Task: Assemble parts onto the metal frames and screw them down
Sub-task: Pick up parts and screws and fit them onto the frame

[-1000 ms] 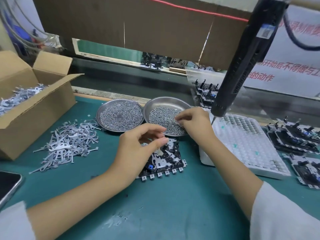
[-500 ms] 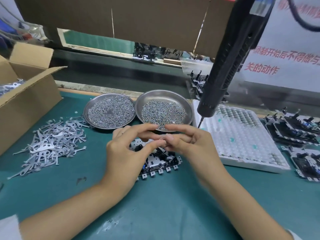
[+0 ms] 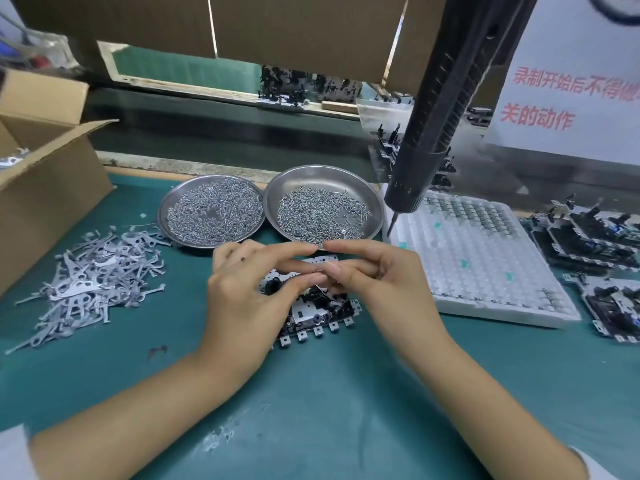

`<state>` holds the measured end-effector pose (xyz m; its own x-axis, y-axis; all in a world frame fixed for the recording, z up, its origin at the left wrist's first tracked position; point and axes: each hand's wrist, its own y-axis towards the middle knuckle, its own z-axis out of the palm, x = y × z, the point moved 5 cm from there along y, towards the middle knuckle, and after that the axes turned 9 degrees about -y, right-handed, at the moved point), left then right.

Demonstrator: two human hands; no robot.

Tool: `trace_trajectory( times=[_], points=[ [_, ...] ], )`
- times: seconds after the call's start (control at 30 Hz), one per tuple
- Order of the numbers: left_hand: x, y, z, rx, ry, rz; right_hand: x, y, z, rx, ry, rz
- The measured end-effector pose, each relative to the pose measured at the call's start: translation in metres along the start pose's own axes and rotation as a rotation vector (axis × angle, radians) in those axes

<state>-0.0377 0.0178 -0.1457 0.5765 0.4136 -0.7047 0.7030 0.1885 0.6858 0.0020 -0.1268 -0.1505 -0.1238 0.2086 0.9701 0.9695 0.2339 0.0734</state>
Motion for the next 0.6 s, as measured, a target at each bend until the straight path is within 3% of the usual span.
trace_trajectory(
  times=[0.37, 0.5, 0.6],
  points=[
    [-0.001, -0.004, 0.008, 0.125, -0.051, 0.078, 0.004, 0.005, -0.006, 0.234, 0.044, 0.021],
    [0.001, -0.004, 0.006, 0.099, -0.082, 0.03, 0.019, 0.012, -0.045, 0.268, -0.249, -0.011],
    [0.008, -0.004, 0.003, 0.064, -0.14, -0.1, 0.016, 0.022, -0.109, 0.051, -0.605, 0.019]
  ],
)
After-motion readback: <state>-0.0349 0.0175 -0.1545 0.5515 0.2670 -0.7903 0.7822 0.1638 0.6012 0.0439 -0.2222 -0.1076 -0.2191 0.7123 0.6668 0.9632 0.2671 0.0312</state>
